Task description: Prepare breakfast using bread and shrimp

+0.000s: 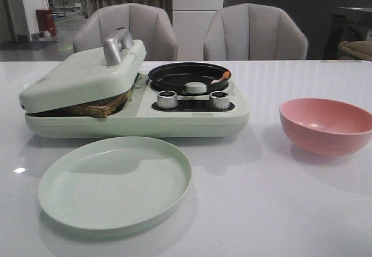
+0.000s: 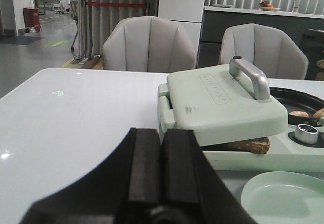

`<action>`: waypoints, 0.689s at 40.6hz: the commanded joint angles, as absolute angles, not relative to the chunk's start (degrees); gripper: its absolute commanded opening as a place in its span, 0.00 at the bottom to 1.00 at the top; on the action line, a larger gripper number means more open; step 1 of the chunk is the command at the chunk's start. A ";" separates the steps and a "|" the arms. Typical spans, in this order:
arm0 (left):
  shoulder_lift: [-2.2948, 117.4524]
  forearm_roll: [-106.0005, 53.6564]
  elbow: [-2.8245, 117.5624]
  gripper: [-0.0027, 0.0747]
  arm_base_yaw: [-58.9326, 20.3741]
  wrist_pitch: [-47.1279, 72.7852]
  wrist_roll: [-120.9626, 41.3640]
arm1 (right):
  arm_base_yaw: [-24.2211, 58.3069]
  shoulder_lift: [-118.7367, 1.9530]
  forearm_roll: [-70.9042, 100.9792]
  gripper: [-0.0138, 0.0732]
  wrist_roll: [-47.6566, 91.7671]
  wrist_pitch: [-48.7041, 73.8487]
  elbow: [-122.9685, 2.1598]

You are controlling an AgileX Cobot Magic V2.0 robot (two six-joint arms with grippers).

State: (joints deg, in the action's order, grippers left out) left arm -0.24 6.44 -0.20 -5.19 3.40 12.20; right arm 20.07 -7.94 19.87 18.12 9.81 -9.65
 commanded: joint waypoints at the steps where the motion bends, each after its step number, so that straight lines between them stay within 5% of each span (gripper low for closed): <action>1: -1.65 6.00 -2.04 0.08 -5.10 -1.76 12.96 | 20.04 -8.43 20.30 0.12 18.54 5.30 -11.37; 28: -1.65 6.00 -2.04 0.08 -5.10 -1.76 12.96 | 12.20 0.07 0.00 0.12 4.73 -1.32 -1.65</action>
